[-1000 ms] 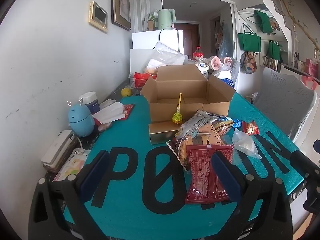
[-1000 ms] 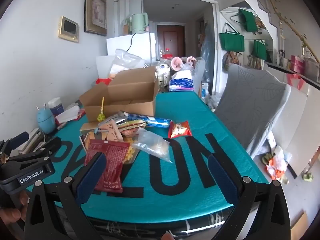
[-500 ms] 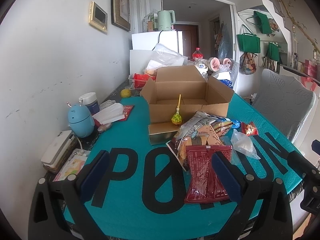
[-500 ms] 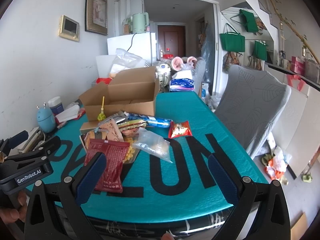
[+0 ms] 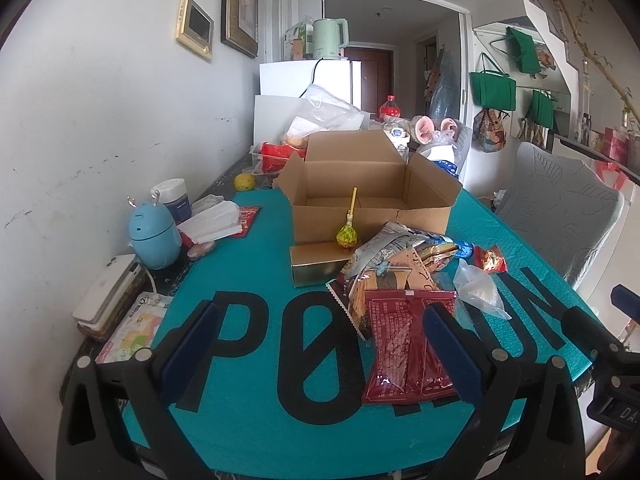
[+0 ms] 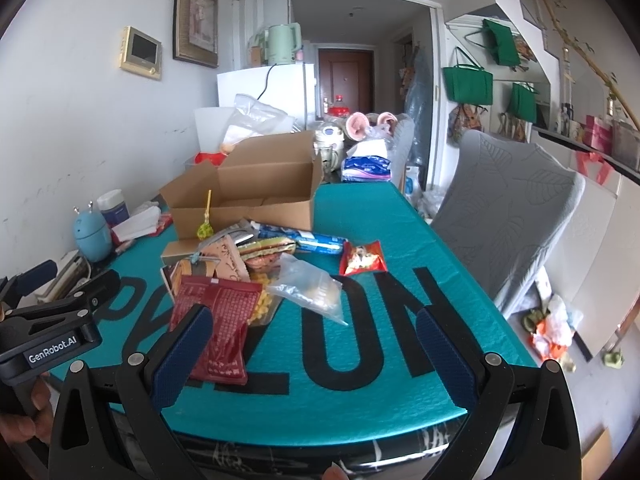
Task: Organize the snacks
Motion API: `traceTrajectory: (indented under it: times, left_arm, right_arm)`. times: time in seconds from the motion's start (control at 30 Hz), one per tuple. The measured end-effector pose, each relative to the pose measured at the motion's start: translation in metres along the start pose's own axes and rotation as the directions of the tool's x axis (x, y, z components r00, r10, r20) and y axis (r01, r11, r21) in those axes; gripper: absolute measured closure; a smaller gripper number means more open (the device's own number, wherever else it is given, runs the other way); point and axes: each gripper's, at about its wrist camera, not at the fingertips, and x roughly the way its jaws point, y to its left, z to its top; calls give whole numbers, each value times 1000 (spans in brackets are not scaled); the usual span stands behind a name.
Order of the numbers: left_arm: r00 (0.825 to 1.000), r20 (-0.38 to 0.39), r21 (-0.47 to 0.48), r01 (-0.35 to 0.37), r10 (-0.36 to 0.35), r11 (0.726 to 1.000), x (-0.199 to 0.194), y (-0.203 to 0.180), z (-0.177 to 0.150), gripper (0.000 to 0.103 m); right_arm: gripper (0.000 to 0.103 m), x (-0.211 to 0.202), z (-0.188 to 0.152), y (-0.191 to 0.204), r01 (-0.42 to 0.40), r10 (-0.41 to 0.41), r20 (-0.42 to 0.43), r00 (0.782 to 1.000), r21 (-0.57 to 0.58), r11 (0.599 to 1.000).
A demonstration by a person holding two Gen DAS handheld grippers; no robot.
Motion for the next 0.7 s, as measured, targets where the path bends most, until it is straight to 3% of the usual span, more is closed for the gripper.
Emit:
traceTrajectory:
  times: [0.7]
  left_arm:
    - [1000,-4,-10,-26,25,1000,-5,5,-1,0]
  right_arm:
    - [0,3,-3,3,-17,17,-9,1000,-3,1000]
